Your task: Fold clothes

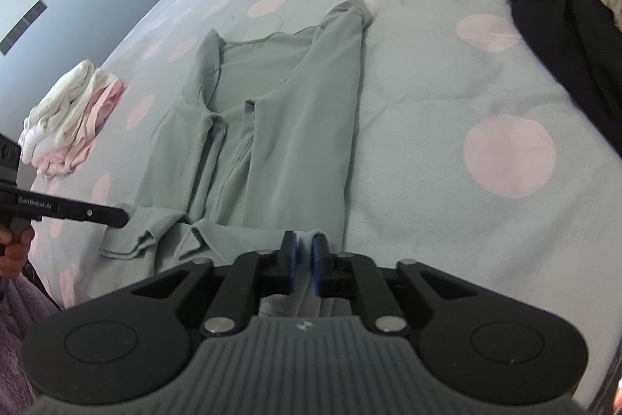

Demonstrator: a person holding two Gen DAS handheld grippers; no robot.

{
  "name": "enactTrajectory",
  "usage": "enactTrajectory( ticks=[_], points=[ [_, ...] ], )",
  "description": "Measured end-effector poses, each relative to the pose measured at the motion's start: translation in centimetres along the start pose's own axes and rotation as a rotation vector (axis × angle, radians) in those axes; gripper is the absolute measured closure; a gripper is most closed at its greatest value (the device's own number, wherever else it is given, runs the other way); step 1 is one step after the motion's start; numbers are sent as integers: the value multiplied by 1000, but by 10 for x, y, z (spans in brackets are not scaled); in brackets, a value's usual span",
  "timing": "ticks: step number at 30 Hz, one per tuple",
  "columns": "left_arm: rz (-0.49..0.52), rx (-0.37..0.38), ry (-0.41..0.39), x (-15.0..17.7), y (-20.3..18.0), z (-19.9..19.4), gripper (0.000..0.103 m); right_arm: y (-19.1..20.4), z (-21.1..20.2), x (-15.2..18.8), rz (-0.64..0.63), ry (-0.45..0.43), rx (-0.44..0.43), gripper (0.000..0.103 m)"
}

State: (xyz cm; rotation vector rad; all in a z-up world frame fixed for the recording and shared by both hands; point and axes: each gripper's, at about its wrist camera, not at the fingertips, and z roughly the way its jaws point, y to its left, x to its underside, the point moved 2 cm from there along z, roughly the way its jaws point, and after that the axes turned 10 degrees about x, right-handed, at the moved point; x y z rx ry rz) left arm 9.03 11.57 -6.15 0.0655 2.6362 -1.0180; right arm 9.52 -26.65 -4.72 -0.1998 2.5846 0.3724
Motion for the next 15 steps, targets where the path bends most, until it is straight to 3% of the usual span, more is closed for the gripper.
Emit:
enactTrajectory(
  ticks=[1, 2, 4, 7, 10, 15],
  points=[
    [16, -12, -15, 4, -5, -4, 78, 2, -8, 3, -3, -29, 26, 49],
    [32, -24, -31, 8, -9, -9, 66, 4, -16, 8, -14, -61, 36, 50],
    [87, -58, -62, 17, -21, -17, 59, 12, -32, 18, -51, -123, 86, 50],
    [193, -123, -110, 31, -43, -26, 59, 31, -51, 34, -149, -221, 156, 51],
    [299, -145, -131, 46, -70, -25, 60, 53, -57, 48, -190, -253, 177, 51],
    [406, -165, -124, 76, -107, -7, 60, 93, -56, 70, -290, -245, 125, 51]
  ],
)
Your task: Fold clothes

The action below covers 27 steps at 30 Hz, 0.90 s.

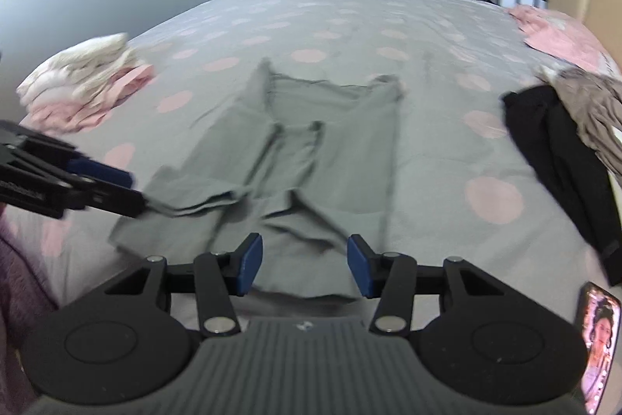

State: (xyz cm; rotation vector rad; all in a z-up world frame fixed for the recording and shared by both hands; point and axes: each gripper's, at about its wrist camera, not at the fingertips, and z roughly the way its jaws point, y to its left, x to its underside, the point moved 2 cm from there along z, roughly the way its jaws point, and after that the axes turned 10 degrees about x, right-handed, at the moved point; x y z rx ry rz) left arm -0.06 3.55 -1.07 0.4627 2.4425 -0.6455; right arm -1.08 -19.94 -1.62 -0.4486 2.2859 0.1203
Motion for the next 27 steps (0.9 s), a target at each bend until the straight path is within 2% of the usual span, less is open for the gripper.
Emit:
enactTrajectory(
  ticks=[2, 4, 7, 9, 11, 17, 23, 27],
  points=[
    [32, -12, 14, 10, -15, 4, 60, 16, -1, 4, -62, 12, -15, 51],
    [54, -20, 28, 18, -25, 9, 60, 28, 1, 9, -119, 60, -16, 52],
    [39, -14, 58, 28, -32, 17, 60, 31, 7, 19, -139, 132, -1, 65],
    [12, -7, 81, 32, -31, 21, 60, 27, 12, 23, -127, 165, 6, 77],
    [-3, -7, 92, 34, -27, 26, 68, 24, 15, 25, -118, 185, 24, 84],
    [-31, -15, 99, 35, -14, 37, 70, 14, 25, 28, -79, 214, 38, 84],
    [-32, -4, 101, 32, -10, 46, 70, 17, 38, 25, -87, 182, 49, 85],
    [8, -12, 83, 27, -11, 52, 70, 20, 46, 22, -97, 167, 55, 85]
  ],
)
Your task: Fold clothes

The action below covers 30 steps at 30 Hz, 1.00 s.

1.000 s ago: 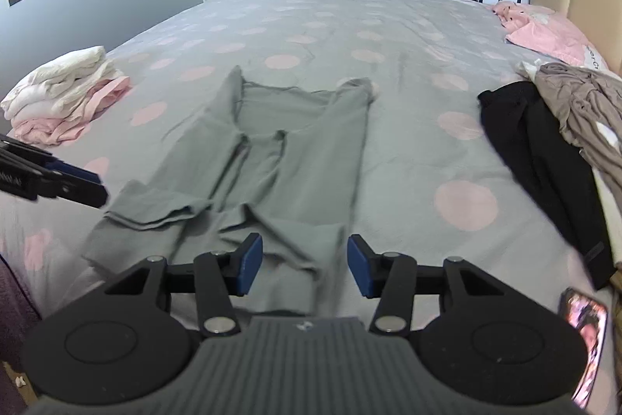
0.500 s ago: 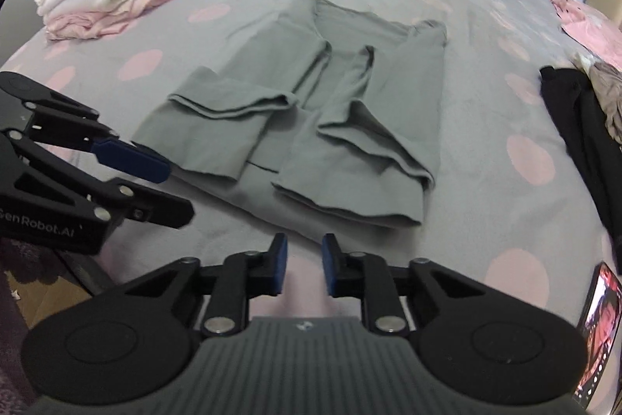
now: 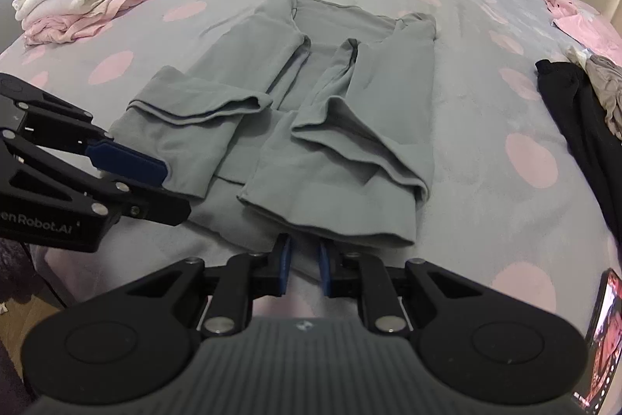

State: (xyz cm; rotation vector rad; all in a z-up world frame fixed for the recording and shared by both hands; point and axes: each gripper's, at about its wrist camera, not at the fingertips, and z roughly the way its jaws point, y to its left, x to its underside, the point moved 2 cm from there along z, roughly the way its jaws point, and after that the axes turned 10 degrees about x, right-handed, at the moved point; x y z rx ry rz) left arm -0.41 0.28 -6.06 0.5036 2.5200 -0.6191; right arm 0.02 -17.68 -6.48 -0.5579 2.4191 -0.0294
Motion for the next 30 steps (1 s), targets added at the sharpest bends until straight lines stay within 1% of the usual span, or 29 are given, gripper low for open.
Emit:
enactTrajectory(
  ticks=[3, 6, 9, 13, 16, 20, 23, 25, 27, 30],
  points=[
    [14, -1, -24, -5, 0, 3, 70, 0, 4, -7, 8, -20, -3, 85],
    [21, -22, -37, -12, 1, 6, 70, 0, 9, -15, 10, -43, -1, 85],
    [10, -33, -57, -20, 4, 8, 70, -2, 13, -25, 10, -65, 15, 85],
    [9, -30, -121, -33, 6, 3, 70, -5, 19, -40, 13, -95, 51, 84],
    [20, -38, -168, -42, 5, -2, 70, -9, 28, -53, 14, -98, 71, 84],
    [8, -47, -205, -50, 10, -10, 68, -15, 37, -69, 44, -93, 84, 83],
    [-13, -68, -236, -55, 18, -19, 66, -22, 39, -78, 72, -103, 98, 79],
    [-36, -80, -243, -56, 25, -24, 66, -28, 37, -83, 99, -109, 98, 79],
    [-58, -91, -245, -56, 31, -28, 66, -32, 34, -84, 121, -114, 94, 76],
    [-84, -118, -233, -52, 39, -33, 66, -38, 26, -82, 139, -127, 99, 76]
  ],
)
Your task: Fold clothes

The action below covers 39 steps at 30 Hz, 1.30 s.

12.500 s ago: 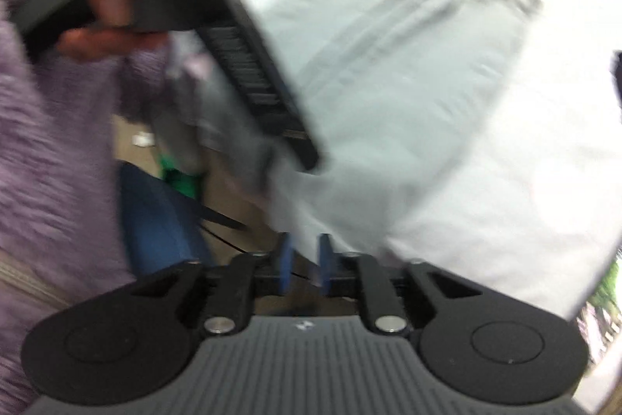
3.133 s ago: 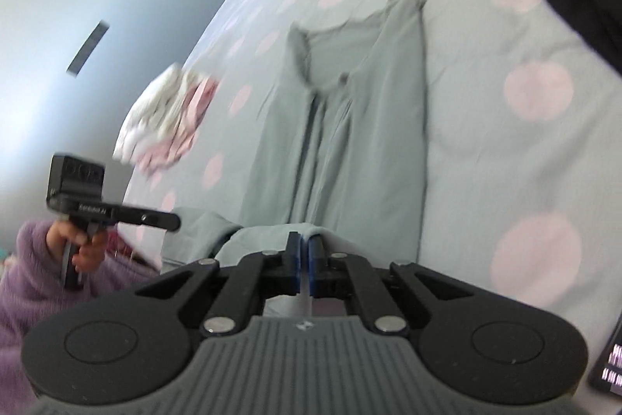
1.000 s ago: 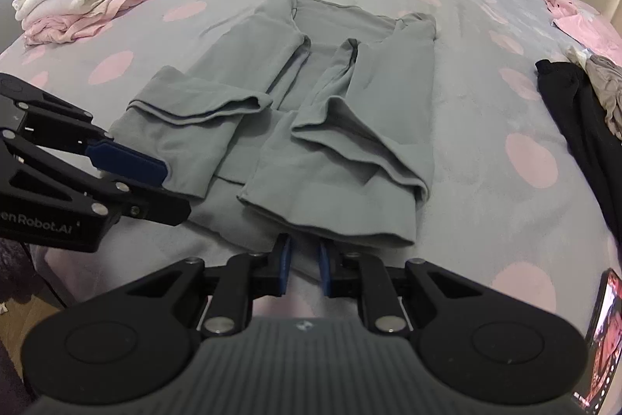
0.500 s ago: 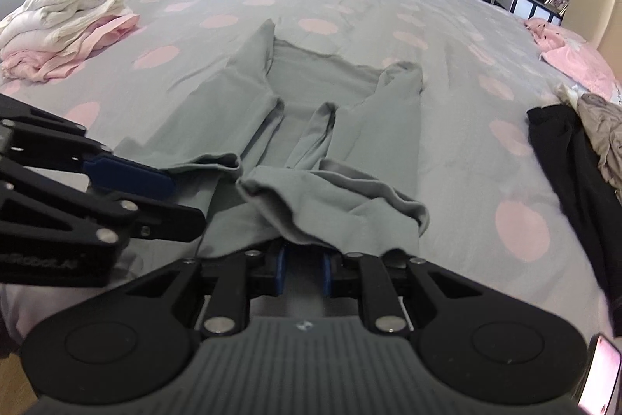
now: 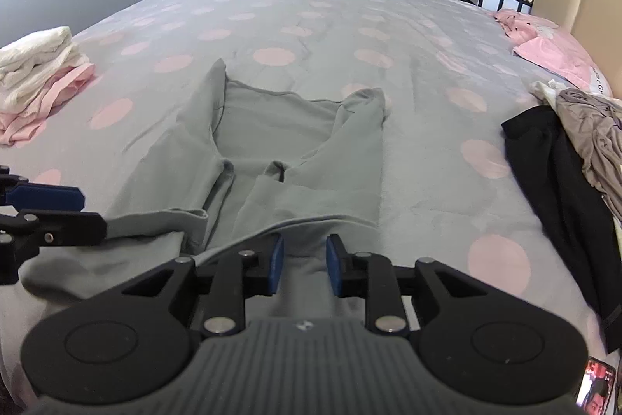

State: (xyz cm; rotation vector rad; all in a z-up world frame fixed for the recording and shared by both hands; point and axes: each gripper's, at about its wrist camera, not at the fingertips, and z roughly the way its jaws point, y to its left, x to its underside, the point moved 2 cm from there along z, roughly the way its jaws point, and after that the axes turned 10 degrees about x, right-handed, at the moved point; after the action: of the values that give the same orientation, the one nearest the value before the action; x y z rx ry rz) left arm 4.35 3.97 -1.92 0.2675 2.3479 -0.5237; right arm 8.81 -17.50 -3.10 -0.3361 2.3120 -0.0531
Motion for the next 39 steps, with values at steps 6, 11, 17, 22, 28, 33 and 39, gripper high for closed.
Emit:
enactTrajectory(
  ticks=[6, 11, 17, 22, 28, 33, 39],
  points=[
    [16, 69, -32, 3, -2, -18, 66, -6, -12, 2, 21, -9, -16, 75],
    [87, 107, 38, 18, -20, -22, 70, -2, -14, 8, 2, 13, -30, 72],
    [134, 103, 105, 33, -31, -24, 71, 3, -21, 21, -7, 60, -62, 71],
    [115, 74, 119, 37, -26, -30, 71, 9, -27, 31, -37, 91, -88, 70],
    [119, 12, 245, 44, -20, -11, 71, 19, -27, 40, -97, 108, -100, 71],
    [158, 26, 304, 49, -23, 2, 71, 13, -23, 41, -78, 126, -93, 71],
    [222, 57, 291, 42, -29, 18, 71, 15, -16, 45, -83, 149, -111, 71]
  ],
)
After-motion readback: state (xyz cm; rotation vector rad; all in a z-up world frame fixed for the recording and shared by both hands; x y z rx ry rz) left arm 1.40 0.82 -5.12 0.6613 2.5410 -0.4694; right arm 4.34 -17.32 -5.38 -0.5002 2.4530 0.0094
